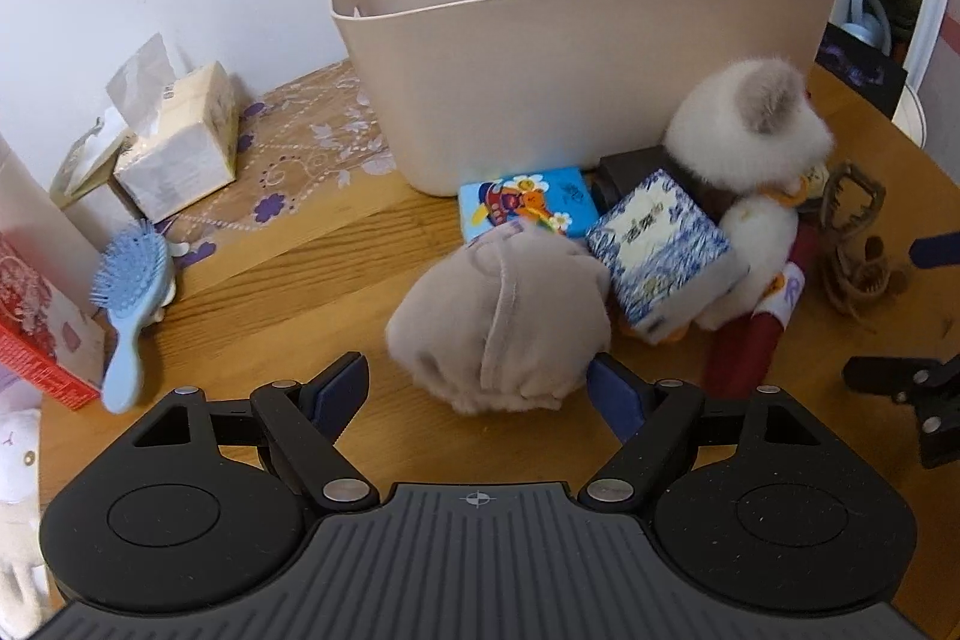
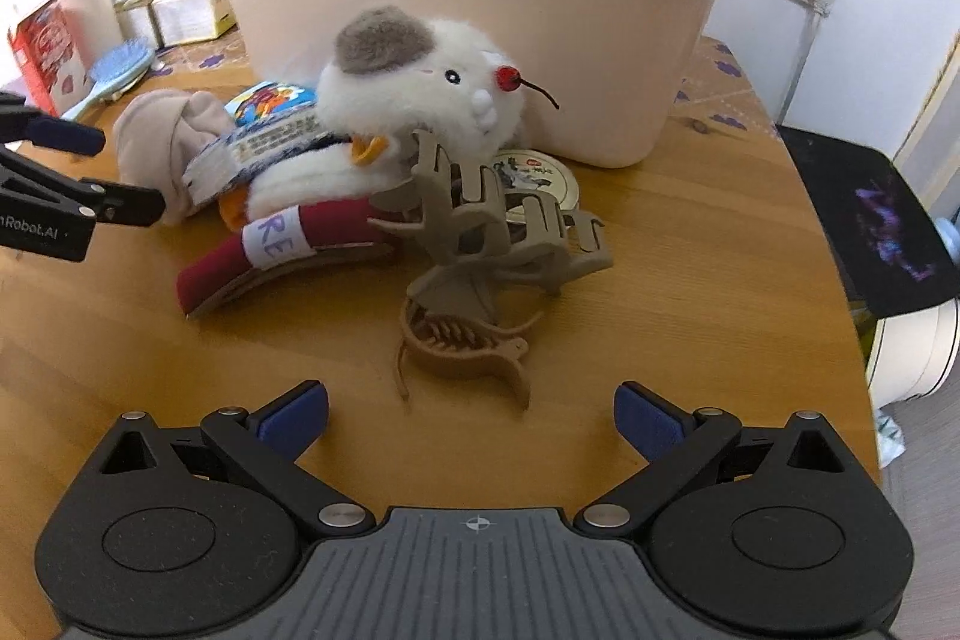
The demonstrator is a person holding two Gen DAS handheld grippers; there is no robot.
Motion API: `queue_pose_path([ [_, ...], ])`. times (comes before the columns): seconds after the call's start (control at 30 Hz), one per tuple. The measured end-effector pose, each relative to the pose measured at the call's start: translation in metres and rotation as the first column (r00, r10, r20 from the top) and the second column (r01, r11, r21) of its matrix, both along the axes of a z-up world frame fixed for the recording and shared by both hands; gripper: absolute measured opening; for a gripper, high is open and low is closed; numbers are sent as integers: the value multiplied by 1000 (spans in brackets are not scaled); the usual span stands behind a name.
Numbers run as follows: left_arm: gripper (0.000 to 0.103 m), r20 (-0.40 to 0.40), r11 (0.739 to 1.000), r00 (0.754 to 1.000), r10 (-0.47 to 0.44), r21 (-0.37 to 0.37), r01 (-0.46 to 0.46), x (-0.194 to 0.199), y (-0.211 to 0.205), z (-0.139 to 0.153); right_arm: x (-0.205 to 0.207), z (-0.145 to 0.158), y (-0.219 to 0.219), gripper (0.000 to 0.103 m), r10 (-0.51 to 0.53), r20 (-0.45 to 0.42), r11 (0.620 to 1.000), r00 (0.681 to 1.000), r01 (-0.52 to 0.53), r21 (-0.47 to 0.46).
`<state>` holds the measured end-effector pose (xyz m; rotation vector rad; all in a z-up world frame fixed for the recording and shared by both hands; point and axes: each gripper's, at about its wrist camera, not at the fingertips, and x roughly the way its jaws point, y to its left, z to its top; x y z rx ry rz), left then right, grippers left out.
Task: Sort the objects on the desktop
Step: 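Grasp the beige knit bundle with the left tool while the right grasps the brown claw clip, then lift the knit bundle and brown claw clip and carry both over the basket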
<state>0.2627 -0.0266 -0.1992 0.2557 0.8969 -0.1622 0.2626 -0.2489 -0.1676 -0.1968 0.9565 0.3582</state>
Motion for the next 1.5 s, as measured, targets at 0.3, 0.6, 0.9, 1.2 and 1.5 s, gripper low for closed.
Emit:
queue_pose_path([
  [0.3,79,-3,999,1000,18,-51,-18,16,3,-5,7,-2,4,89,-3,34,1000,999,2,25],
  [0.6,59,-45,991,999,19,-128,-24,20,13,-2,8,3,2,57,-12,56,999,998,10,34],
  [0.9,50,-69,989,997,32,-142,-41,13,17,2,-2,5,3,45,3,46,999,999,-5,42],
  [1.2,45,-86,986,996,25,-161,-38,-2,19,8,-22,9,-8,45,-16,41,998,999,14,59],
  [1.5,44,-71,984,997,33,-172,-45,-29,23,23,-41,22,-18,45,-40,34,996,999,37,75],
])
